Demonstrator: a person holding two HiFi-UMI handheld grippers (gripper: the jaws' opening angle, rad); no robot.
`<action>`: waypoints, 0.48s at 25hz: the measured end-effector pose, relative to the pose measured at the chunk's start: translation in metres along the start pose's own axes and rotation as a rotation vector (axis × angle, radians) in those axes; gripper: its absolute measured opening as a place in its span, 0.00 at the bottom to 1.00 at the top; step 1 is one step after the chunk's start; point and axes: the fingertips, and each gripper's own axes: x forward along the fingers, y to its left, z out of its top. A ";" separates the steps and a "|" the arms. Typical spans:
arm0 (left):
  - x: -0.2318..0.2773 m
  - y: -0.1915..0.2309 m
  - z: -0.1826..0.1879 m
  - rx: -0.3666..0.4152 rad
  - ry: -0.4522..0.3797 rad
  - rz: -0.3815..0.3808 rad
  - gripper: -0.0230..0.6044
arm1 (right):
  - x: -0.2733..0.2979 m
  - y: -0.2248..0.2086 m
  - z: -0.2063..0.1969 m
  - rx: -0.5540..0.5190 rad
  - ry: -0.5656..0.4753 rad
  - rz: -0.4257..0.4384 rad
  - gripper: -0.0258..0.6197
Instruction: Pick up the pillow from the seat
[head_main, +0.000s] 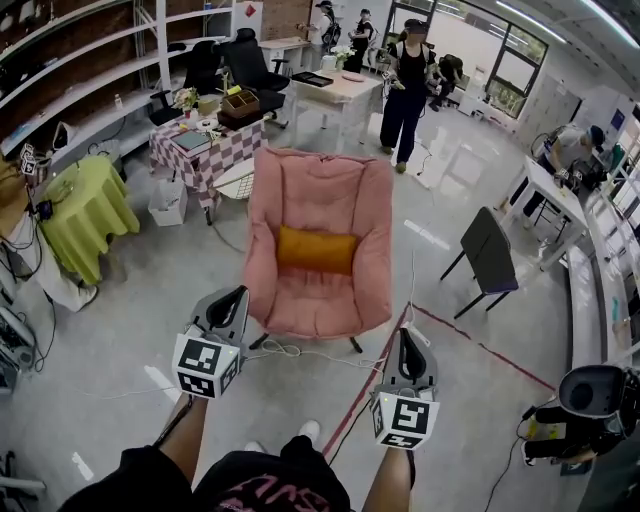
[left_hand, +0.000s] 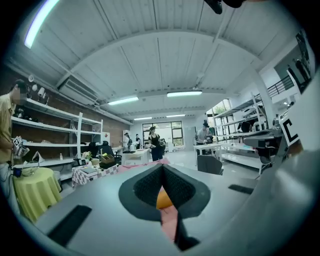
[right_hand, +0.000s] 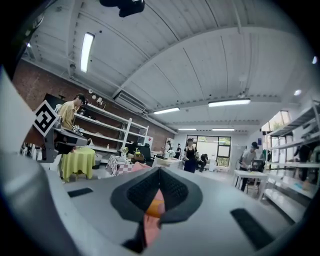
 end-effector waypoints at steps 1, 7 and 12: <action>0.005 -0.002 -0.002 -0.005 0.005 -0.001 0.05 | 0.004 -0.004 -0.003 0.006 0.003 0.003 0.07; 0.048 -0.015 -0.001 -0.003 0.029 0.008 0.05 | 0.035 -0.035 -0.020 0.016 0.025 0.017 0.07; 0.084 -0.035 -0.001 -0.014 0.042 0.020 0.05 | 0.063 -0.067 -0.035 0.041 0.038 0.029 0.07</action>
